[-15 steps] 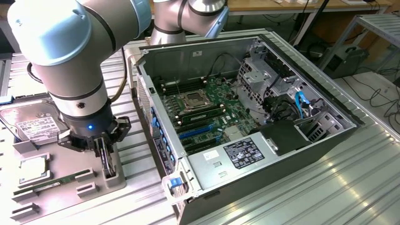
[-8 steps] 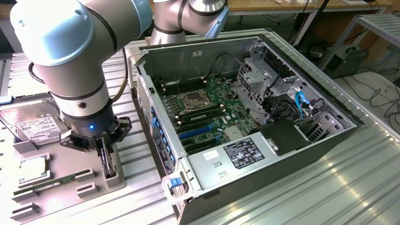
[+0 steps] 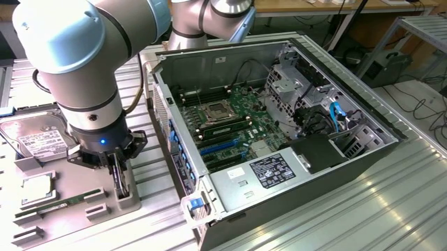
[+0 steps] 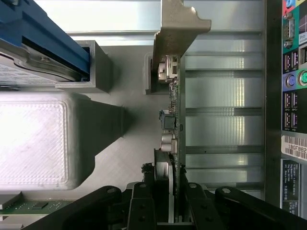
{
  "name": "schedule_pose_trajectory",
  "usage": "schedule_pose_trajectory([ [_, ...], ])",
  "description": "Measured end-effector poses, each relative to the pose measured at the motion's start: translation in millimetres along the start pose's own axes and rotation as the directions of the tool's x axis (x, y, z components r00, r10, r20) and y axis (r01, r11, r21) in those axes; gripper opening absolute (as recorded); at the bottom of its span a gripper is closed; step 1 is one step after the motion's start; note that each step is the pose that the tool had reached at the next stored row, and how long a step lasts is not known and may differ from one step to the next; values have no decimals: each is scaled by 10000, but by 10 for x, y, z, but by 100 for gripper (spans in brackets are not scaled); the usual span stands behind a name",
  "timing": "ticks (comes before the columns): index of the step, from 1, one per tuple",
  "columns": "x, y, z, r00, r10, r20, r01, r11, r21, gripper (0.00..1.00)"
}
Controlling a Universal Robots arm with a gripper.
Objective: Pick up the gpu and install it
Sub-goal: 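Pick up the gpu and move the gpu toward the slot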
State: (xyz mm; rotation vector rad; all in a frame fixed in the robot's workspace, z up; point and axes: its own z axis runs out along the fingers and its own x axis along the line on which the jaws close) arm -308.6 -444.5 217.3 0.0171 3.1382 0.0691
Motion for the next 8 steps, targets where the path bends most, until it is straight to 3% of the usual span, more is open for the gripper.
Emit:
schedule_pose_trajectory([
  [8, 0, 1, -20, 10000, 0, 3, 0, 10000, -2, 27],
])
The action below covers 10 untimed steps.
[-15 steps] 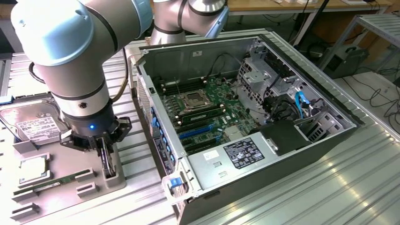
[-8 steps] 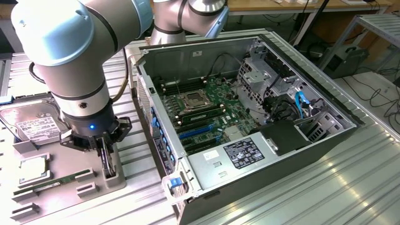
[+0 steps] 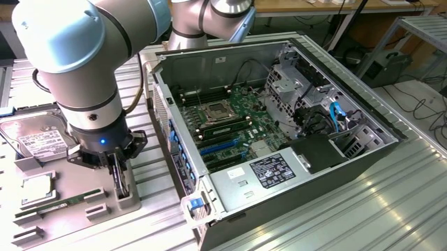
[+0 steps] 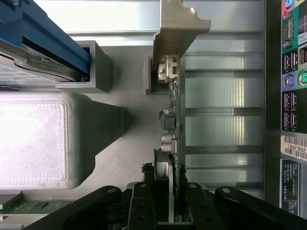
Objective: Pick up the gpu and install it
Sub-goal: 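Pick up the gpu and move the gpu toward the slot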
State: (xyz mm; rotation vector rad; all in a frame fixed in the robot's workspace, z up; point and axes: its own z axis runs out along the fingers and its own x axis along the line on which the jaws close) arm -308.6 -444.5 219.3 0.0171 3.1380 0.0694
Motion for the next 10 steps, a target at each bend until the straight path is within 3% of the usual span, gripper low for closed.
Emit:
schedule_pose_trajectory([
  [10, 0, 9, -208, 10000, 0, -3, 0, 10000, 2, 27],
])
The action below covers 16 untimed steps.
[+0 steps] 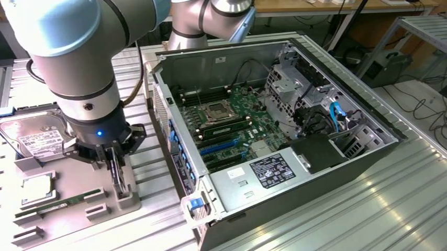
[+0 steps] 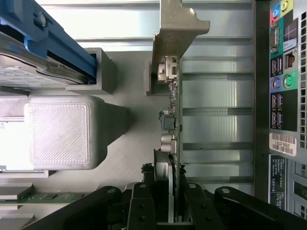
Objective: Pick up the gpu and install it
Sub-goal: 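Pick up the gpu and move the gpu toward the slot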
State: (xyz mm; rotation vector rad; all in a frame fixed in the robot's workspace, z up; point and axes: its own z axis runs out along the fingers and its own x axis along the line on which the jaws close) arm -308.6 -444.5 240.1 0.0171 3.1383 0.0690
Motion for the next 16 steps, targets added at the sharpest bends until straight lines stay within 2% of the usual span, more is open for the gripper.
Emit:
schedule_pose_trajectory([
  [16, -1, 12, -272, 10000, 0, 1, 0, 10000, -5, 27],
])
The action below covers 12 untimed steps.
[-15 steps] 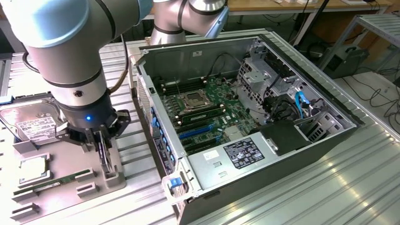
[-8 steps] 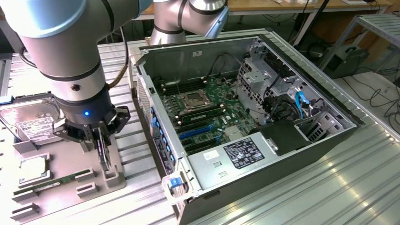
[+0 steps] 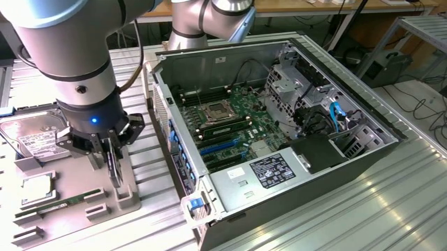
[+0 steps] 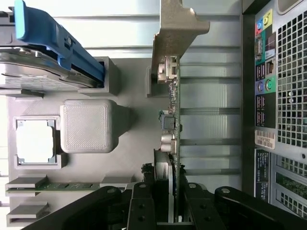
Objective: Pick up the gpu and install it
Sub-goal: 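Pick up the gpu and move the gpu toward the slot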
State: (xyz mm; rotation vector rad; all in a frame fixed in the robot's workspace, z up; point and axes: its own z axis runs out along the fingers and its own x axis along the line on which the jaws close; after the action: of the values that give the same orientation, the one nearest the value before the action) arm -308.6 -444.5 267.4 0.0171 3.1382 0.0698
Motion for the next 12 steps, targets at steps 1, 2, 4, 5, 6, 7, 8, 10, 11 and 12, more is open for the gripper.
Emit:
schedule_pose_trajectory([
  [1, 0, 1, -13, 10000, 0, 0, 0, 10000, -2, 27],
  [2, 0, 1, -26, 10000, 0, 0, 0, 10000, -2, 27],
  [4, 0, 3, -56, 10000, 0, 0, 0, 10000, -4, 27],
  [5, 0, 3, -71, 10000, 0, 0, 0, 10000, -3, 27],
  [6, 0, 4, -88, 10000, 0, 0, 0, 10000, -4, 27],
  [7, 0, 5, -104, 10000, 0, 0, 0, 10000, -4, 27],
  [8, 0, 5, -120, 10000, 0, 0, 0, 10000, -4, 27],
  [10, 0, 7, -161, 10000, 0, -1, 0, 10000, -4, 27],
  [11, 0, 8, -179, 10000, 0, -1, 0, 10000, -4, 27],
  [12, 0, 9, -197, 10000, 1, -1, -1, 10000, -3, 27],
])
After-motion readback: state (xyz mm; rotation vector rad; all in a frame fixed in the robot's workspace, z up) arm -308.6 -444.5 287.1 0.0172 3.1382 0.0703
